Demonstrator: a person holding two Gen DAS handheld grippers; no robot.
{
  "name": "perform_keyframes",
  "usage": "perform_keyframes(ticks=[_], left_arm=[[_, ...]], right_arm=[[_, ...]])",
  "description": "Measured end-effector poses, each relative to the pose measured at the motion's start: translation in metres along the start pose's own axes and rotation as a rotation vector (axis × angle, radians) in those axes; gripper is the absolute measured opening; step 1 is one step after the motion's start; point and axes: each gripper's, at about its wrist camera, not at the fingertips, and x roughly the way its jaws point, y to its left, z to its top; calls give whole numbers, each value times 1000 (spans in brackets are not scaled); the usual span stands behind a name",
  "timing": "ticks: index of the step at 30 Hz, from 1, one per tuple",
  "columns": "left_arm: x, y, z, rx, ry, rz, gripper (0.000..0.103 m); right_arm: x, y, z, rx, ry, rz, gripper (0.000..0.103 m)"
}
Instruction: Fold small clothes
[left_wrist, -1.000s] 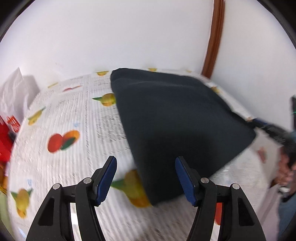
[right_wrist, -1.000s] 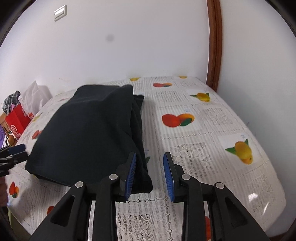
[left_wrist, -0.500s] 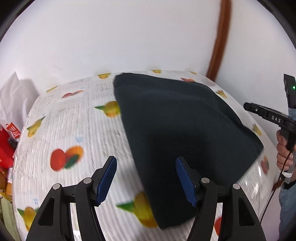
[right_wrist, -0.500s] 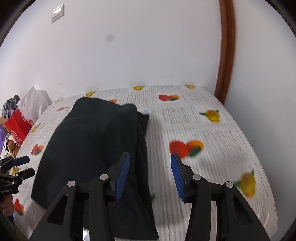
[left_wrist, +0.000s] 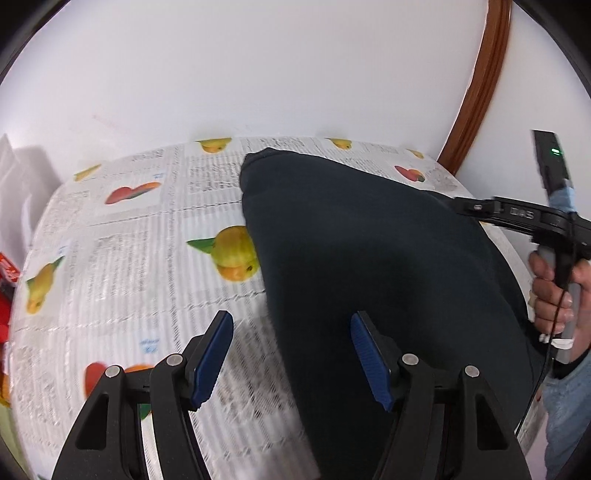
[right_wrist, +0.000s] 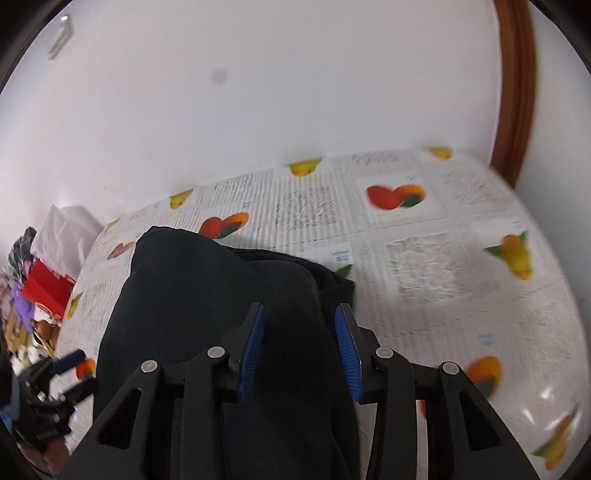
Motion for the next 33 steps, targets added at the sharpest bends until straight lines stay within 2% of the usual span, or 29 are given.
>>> perform_keyframes(ticks=[2, 5, 6, 8, 9, 13, 18, 20, 26, 28, 33], left_arm=[[6, -3, 3, 17, 6, -3, 64], [14, -4, 5, 26, 18, 5, 66], [15, -4, 5, 29, 21, 4, 66], [16, -2, 4, 27, 21, -13, 66], [17, 0, 4, 22, 23, -25, 66], [18, 2, 4, 6, 29, -41, 66], [9, 0, -1, 5, 27, -33, 66], [4, -1, -5, 6, 24, -33, 64], [-18, -6, -27, 4, 16, -42, 64], [-25, -8, -36, 7, 14, -40, 64], [-36, -12, -54, -13, 20, -57, 64]], right_arm=[[17, -1, 7, 14, 29, -10, 38], [34, -1, 18, 32, 53, 21, 10], [27, -2, 23, 19, 2, 53, 8], [13, -7, 25, 11, -103, 99, 8], [13, -9, 26, 8, -110, 103, 8], [39, -15, 29, 4, 17, 51, 13], [-11, -22, 15, -21, -67, -18, 21], [-36, -27, -1, -41, -86, -46, 21], [-88, -40, -68, -70, -75, -18, 24], [-100, -43, -92, -77, -72, 6, 24], [-104, -40, -126, -76, -59, 102, 24]])
